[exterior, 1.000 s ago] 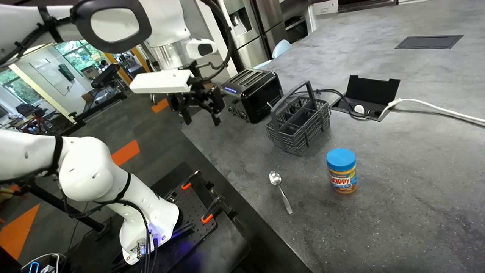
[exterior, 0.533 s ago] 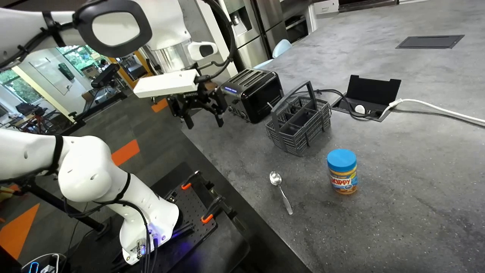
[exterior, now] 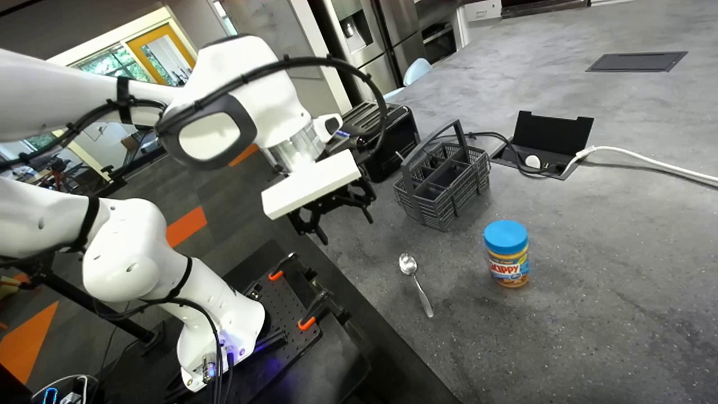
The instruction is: Put the spoon in the black basket
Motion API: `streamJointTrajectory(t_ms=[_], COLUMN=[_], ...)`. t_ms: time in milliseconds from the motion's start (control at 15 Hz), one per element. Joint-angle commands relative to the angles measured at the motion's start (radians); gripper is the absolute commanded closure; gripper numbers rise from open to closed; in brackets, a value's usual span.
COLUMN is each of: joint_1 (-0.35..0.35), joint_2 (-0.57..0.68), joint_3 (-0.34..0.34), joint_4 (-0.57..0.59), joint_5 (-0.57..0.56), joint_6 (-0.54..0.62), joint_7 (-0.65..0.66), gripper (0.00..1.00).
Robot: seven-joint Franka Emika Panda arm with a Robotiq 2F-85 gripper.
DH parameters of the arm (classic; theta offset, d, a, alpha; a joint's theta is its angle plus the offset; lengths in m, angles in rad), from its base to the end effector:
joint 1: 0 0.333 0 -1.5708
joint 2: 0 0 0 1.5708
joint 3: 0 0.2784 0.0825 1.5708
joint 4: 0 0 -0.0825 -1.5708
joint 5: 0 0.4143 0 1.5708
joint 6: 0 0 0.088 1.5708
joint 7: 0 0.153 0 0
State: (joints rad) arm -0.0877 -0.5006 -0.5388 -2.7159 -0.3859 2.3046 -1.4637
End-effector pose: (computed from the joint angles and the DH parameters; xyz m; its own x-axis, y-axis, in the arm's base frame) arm 0.3514 -0.2299 0.2636 0.4171 0.9078 -0.0435 0.9082 -0.4146 0.0576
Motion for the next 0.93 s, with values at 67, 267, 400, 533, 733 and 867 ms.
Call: streamJointTrajectory(t_ms=[67,267,400,533,733,867], joint_1=[0.033,0.096,0.013,0.018,0.021,0.016], joint_2=[0.193,0.327,0.269,0.338,0.376,0.404], joint_3=[-0.134,-0.198,-0.128,-0.116,-0.105,-0.088], joint_4=[0.008,0.057,0.017,0.046,0.065,0.068], joint_5=[0.202,0.45,0.441,0.495,0.502,0.499], joint_6=[0.242,0.245,0.224,0.223,0.223,0.274], joint_7=[-0.337,-0.54,-0.525,-0.552,-0.549,-0.55], gripper=[0.0,0.0,0.0,0.0,0.0,0.0])
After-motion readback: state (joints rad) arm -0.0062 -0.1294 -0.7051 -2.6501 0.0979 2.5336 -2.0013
